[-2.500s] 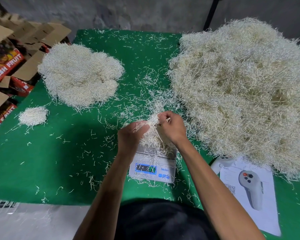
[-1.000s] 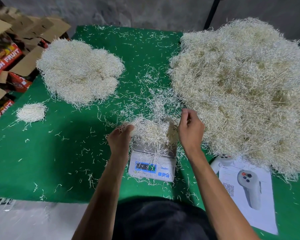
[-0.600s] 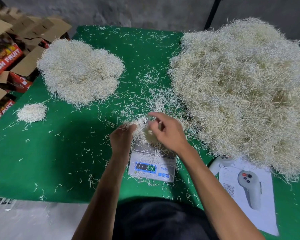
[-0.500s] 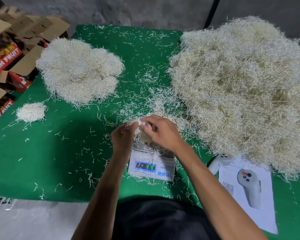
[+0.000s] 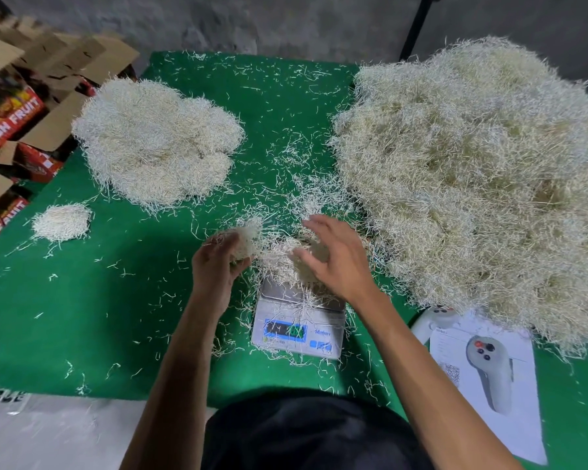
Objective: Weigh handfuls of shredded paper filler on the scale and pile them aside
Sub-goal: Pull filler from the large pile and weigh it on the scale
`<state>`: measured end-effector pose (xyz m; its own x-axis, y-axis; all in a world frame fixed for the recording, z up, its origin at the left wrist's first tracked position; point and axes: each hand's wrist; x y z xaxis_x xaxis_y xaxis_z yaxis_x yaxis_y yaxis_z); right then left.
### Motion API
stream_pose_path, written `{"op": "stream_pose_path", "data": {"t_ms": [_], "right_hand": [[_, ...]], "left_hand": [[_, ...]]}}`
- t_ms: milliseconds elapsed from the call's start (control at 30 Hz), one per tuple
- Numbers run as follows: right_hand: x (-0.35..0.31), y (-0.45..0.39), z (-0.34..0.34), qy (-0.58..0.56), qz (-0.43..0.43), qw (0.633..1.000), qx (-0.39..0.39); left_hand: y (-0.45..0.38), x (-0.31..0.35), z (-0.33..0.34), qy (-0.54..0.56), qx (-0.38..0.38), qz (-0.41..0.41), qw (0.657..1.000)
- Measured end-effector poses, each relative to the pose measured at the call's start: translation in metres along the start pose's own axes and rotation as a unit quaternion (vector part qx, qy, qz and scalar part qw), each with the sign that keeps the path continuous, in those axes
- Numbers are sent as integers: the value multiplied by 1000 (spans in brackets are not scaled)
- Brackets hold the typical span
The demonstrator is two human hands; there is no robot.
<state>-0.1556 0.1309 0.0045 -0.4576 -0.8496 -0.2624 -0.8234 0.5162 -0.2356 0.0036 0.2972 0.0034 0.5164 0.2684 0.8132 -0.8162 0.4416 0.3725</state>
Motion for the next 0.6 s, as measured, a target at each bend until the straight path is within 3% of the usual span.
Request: {"op": "stream_pose_path", "data": {"t_ms": [100,233,300,367,433,500,533,600], "right_hand": [[-28,-7,7,42,-66,995,-65],[-34,-14,16,73,-94,992,-34],[-27,-14,20,71,-95,992,-45],[-23,-18,19,74,-103,990,-64],[-26,-20,16,87,-115,987,-77],[-36,-18,18,90,-121,986,-68],[-42,-17,19,77,-124,988,-50],[-44,-20,15,56,-97,994,-14]], "left_hand": [[3,-5,13,24,-26,-21,999],[2,-4,22,78,-25,-36,996],[1,-2,18,28,-8,-4,1000],[3,-4,16,-77,-39,73,994],[7,-4,20,-200,-91,182,958],[10,-4,29,-349,-119,288,884],[10,-4,33,-406,-120,307,852],[11,-1,35,-455,-129,288,833]]}}
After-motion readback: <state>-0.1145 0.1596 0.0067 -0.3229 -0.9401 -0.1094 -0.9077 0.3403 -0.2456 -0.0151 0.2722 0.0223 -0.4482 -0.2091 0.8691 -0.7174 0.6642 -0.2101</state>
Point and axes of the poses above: each hand's wrist, its own y-axis away from the middle knuckle, its own z-axis out of the palm, x = y × z, and after that the axes turned 15 degrees about y, right-handed
